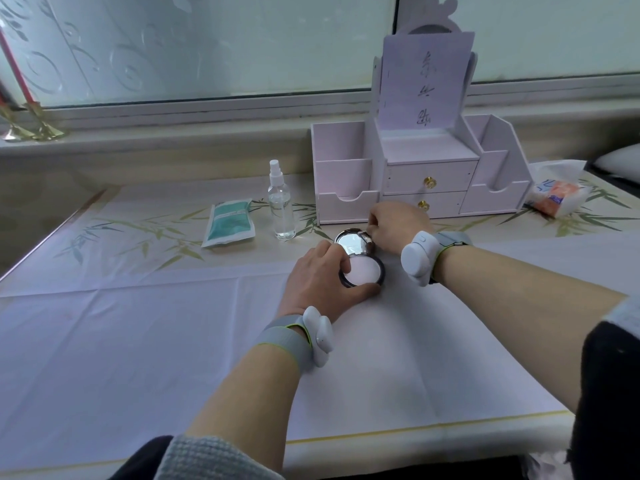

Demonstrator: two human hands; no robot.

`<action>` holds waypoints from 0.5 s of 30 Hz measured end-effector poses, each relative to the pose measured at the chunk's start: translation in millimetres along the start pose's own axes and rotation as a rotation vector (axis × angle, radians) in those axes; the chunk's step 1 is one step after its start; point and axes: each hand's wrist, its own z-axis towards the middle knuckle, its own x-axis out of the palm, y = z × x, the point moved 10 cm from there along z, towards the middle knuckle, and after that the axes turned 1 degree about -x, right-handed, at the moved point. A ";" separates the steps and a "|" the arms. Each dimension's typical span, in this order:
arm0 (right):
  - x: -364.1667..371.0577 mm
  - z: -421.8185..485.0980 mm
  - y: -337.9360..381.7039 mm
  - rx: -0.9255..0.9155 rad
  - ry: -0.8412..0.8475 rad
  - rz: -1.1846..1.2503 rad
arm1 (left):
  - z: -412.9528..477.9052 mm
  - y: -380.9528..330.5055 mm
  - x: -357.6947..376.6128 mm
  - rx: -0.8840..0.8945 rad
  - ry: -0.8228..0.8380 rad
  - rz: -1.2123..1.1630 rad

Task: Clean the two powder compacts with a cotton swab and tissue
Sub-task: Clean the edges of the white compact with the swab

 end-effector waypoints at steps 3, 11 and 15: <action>-1.1 -2.2 -4.5 0.015 0.035 -0.006 | -0.6 -0.7 -0.4 0.003 -0.006 0.001; -5.2 -14.0 -9.5 -0.005 0.113 0.015 | 0.5 0.7 1.3 0.010 -0.009 0.001; -3.2 -18.4 -10.5 -0.011 0.134 0.028 | 0.1 1.3 1.2 0.012 -0.013 0.006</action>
